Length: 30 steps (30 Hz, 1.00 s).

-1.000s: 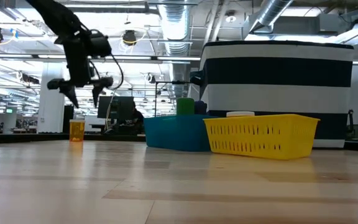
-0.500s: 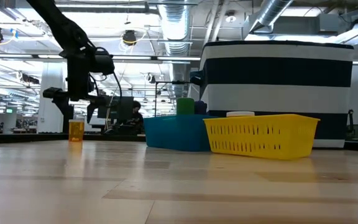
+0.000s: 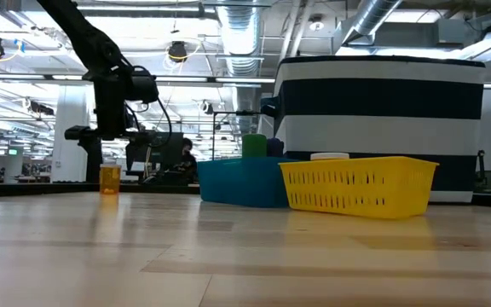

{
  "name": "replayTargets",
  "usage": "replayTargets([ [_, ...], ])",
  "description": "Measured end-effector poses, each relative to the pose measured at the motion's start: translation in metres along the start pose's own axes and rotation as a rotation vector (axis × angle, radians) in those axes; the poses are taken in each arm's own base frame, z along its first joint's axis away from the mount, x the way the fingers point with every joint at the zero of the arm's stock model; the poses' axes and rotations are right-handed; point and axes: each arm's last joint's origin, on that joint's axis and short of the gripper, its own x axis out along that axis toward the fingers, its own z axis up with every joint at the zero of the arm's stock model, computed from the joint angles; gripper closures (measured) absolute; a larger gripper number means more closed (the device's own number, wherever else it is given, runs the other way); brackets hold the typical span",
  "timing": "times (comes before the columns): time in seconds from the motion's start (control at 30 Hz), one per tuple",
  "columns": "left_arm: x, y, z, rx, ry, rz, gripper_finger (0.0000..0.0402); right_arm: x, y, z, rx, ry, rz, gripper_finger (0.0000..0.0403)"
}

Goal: Pick & Place Medicine items
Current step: Put the top orange pill bottle into the yellow bin

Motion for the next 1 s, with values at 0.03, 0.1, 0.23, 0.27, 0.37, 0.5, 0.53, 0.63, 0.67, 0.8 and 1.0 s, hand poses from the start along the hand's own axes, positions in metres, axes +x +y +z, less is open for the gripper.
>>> replayTargets([
  [0.03,0.0,0.0,0.0,0.001,0.005,-0.003,0.0111,0.0,0.0,0.0,0.0,0.0,0.0,0.0207],
  [0.1,0.0,-0.001,-0.001,0.004,0.018,-0.017,0.0112,0.0,0.0,0.0,0.0,0.0,0.0,0.0207],
  [0.23,-0.003,-0.005,-0.007,0.035,0.035,-0.025,0.0112,0.0,0.0,0.0,-0.003,-0.002,-0.003,0.0207],
  [0.27,-0.004,-0.007,-0.009,0.045,0.036,-0.029,0.0113,0.0,0.0,0.0,-0.003,-0.002,-0.003,0.0207],
  [0.37,-0.007,-0.015,-0.015,0.078,0.045,-0.057,0.0119,0.0,-0.001,0.001,-0.005,-0.004,-0.004,0.0207],
  [0.5,-0.011,-0.023,-0.023,0.119,0.045,-0.081,0.0136,0.0,-0.001,0.001,-0.005,-0.005,-0.004,0.0207],
  [0.53,-0.012,-0.025,-0.024,0.127,0.043,-0.083,0.0142,0.0,-0.001,0.001,-0.005,-0.006,-0.003,0.0207],
  [0.63,-0.013,-0.027,-0.025,0.134,0.012,-0.069,0.0155,0.0,-0.001,0.0,-0.006,-0.006,-0.002,0.0207],
  [0.67,-0.013,-0.027,-0.023,0.135,-0.002,-0.072,0.0158,0.0,-0.001,0.0,-0.006,-0.006,-0.002,0.0207],
  [0.8,-0.012,-0.026,-0.018,0.143,-0.025,-0.081,0.0159,-0.001,-0.001,0.0,-0.007,-0.005,-0.001,0.0207],
  [1.0,-0.005,-0.026,-0.016,0.165,-0.018,-0.079,0.0151,-0.002,-0.002,-0.002,-0.011,-0.002,0.002,0.0207],
])
